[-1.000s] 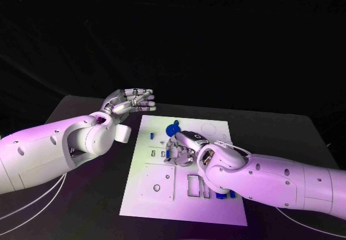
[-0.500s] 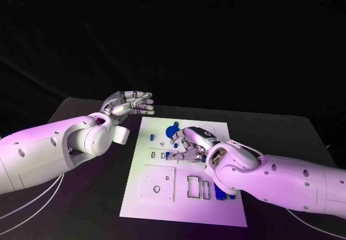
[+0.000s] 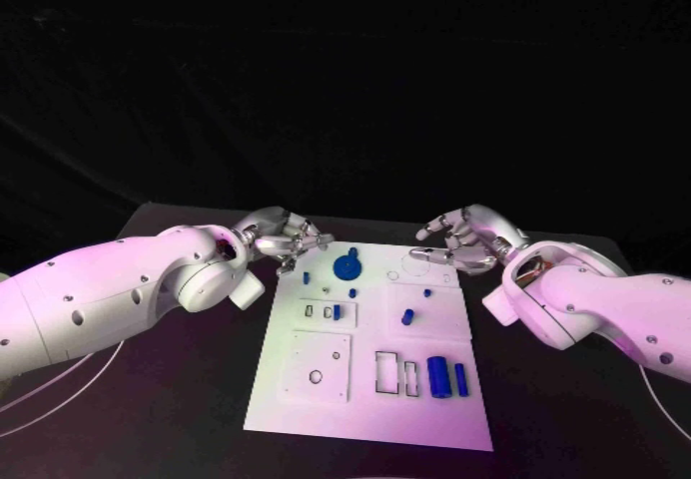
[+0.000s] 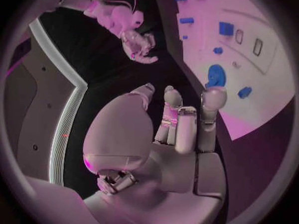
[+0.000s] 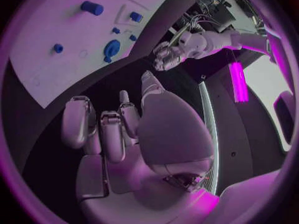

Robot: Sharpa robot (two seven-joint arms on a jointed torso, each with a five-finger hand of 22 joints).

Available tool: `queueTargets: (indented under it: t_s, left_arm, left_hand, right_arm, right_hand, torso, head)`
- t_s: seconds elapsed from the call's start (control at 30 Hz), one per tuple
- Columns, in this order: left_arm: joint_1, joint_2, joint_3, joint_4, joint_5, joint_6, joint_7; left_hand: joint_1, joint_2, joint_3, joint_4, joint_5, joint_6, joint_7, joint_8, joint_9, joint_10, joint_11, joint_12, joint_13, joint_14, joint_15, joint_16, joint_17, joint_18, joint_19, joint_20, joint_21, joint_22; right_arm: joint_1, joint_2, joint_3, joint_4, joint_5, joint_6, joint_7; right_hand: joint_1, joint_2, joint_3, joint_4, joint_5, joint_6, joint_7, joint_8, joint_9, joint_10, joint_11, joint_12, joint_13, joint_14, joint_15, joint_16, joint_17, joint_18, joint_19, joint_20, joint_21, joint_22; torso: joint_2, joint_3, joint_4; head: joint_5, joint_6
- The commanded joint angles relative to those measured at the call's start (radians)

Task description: Assemble the parts on the task board

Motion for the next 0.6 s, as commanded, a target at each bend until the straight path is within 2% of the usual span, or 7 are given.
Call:
queueTargets:
  t_s: [0.03, 0.1, 0.2, 0.37, 0.5, 0.53, 0.6]
  left_arm:
    - [0.002, 0.022, -0.001, -0.003, -0.268, 0.165, -0.249]
    - [0.002, 0.038, -0.002, -0.008, -0.302, 0.192, -0.305]
    - [0.008, 0.067, -0.007, -0.020, -0.345, 0.224, -0.380]
    - [0.030, 0.116, -0.026, -0.045, -0.399, 0.264, -0.462]
    - [0.037, 0.142, -0.033, -0.060, -0.433, 0.276, -0.487]
    - [0.038, 0.148, -0.034, -0.064, -0.442, 0.279, -0.491]
    - [0.041, 0.159, -0.036, -0.072, -0.456, 0.287, -0.499]
  left_hand:
    - [-0.033, 0.015, -0.008, 0.000, -0.001, -0.001, -0.011, 0.027, 0.024, 0.037, -0.007, 0.064, 0.074, 0.063, -0.009, 0.015, 0.145, -0.019, 0.023, -0.008, 0.047, 0.071]
    - [-0.062, 0.029, -0.011, 0.000, 0.000, -0.001, -0.017, 0.046, 0.040, 0.059, -0.011, 0.097, 0.116, 0.066, -0.013, 0.018, 0.152, -0.023, 0.030, -0.011, 0.066, 0.099]
    - [-0.084, 0.036, -0.017, 0.000, 0.000, -0.001, -0.022, 0.069, 0.061, 0.082, -0.017, 0.132, 0.160, 0.070, -0.018, 0.021, 0.159, -0.028, 0.039, -0.015, 0.086, 0.130]
    - [-0.116, 0.034, -0.033, 0.000, -0.001, -0.008, -0.027, 0.096, 0.090, 0.079, -0.021, 0.139, 0.166, 0.069, -0.022, 0.019, 0.156, -0.029, 0.039, -0.019, 0.097, 0.145]
    - [-0.131, 0.032, -0.043, 0.000, -0.002, -0.017, -0.026, 0.102, 0.100, 0.069, -0.020, 0.133, 0.156, 0.066, -0.021, 0.015, 0.148, -0.029, 0.035, -0.019, 0.097, 0.143]
    - [-0.136, 0.032, -0.046, 0.000, -0.002, -0.019, -0.026, 0.105, 0.104, 0.066, -0.020, 0.132, 0.154, 0.065, -0.021, 0.014, 0.147, -0.029, 0.033, -0.019, 0.097, 0.142]
    - [-0.141, 0.032, -0.050, 0.000, -0.003, -0.023, -0.025, 0.107, 0.107, 0.062, -0.020, 0.129, 0.150, 0.064, -0.020, 0.012, 0.144, -0.028, 0.030, -0.018, 0.095, 0.139]
  right_arm:
    - [0.006, -0.016, 0.000, -0.007, 0.193, 0.039, 0.050]
    - [0.010, -0.025, 0.000, -0.013, 0.205, 0.041, 0.049]
    - [0.013, -0.033, 0.000, -0.021, 0.211, 0.044, 0.047]
    - [0.015, -0.036, 0.000, -0.031, 0.195, 0.047, 0.041]
    - [0.016, -0.035, 0.000, -0.036, 0.180, 0.048, 0.037]
    - [0.016, -0.035, 0.000, -0.037, 0.176, 0.048, 0.035]
    - [0.016, -0.034, 0.000, -0.039, 0.166, 0.049, 0.033]
  right_hand:
    - [0.002, 0.008, -0.007, -0.001, 0.010, -0.008, 0.002, 0.002, 0.000, -0.007, 0.000, 0.000, 0.001, 0.079, 0.005, 0.000, 0.158, 0.005, -0.003, 0.002, 0.000, 0.008]
    - [0.004, 0.010, -0.007, -0.001, 0.017, -0.009, 0.002, 0.003, 0.000, -0.008, 0.000, -0.002, -0.001, 0.079, 0.005, 0.000, 0.157, 0.005, -0.004, 0.002, -0.001, 0.008]
    - [0.005, 0.011, -0.007, -0.001, 0.022, -0.009, 0.002, 0.004, 0.000, -0.009, 0.000, -0.002, -0.002, 0.079, 0.005, -0.001, 0.156, 0.005, -0.004, 0.002, -0.001, 0.008]
    - [0.006, 0.012, -0.008, -0.001, 0.025, -0.009, 0.002, 0.005, 0.000, -0.012, 0.000, -0.004, -0.004, 0.078, 0.005, -0.001, 0.154, 0.006, -0.005, 0.002, -0.004, 0.006]
    - [0.006, 0.012, -0.008, -0.001, 0.026, -0.009, 0.002, 0.005, 0.000, -0.013, 0.000, -0.006, -0.006, 0.078, 0.005, -0.002, 0.153, 0.006, -0.005, 0.002, -0.004, 0.006]
    - [0.006, 0.012, -0.008, -0.001, 0.026, -0.009, 0.002, 0.005, 0.000, -0.013, 0.000, -0.006, -0.006, 0.078, 0.005, -0.002, 0.153, 0.006, -0.005, 0.002, -0.004, 0.006]
    - [0.006, 0.012, -0.008, -0.001, 0.026, -0.009, 0.002, 0.005, 0.000, -0.013, 0.000, -0.006, -0.006, 0.078, 0.005, -0.002, 0.153, 0.006, -0.005, 0.002, -0.004, 0.006]
  torso:
    - [-0.010, 0.0075, 0.0007]
    - [-0.011, 0.0093, 0.0013]
    - [-0.013, 0.0115, 0.0024]
    - [-0.012, 0.0140, 0.0040]
    - [-0.012, 0.0134, 0.0044]
    - [-0.011, 0.0112, 0.0048]
    - [-0.012, 0.0112, 0.0045]
  head:
    - [0.007, -0.007]
    - [0.008, -0.011]
    - [0.007, -0.011]
    - [0.012, -0.016]
    - [0.011, -0.017]
    - [0.011, -0.018]
    - [0.012, -0.019]
